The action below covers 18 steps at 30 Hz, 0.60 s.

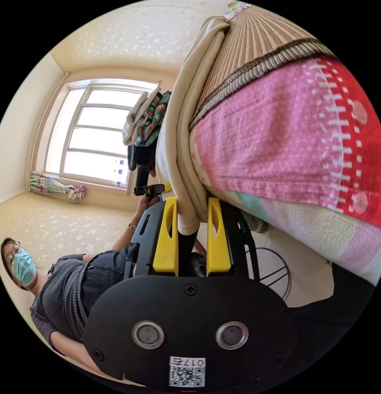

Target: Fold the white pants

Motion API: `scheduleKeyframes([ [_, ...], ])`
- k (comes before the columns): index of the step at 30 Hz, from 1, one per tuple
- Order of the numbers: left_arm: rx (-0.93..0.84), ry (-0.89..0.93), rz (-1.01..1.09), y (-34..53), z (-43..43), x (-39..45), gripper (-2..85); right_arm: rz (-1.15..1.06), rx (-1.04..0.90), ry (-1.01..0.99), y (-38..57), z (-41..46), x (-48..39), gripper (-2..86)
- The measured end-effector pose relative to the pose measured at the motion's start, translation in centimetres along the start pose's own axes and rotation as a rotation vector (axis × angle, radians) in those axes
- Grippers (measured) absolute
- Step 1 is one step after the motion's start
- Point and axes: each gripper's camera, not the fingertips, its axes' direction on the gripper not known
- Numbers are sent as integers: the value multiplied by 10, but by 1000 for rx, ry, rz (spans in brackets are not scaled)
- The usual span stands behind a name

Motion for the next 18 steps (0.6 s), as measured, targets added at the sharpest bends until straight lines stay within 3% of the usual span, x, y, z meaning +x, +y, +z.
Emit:
scheduleKeyframes([
  [18,4,29,-21,2,-15,-18,81,24,4,-18,15,-20,12,106],
])
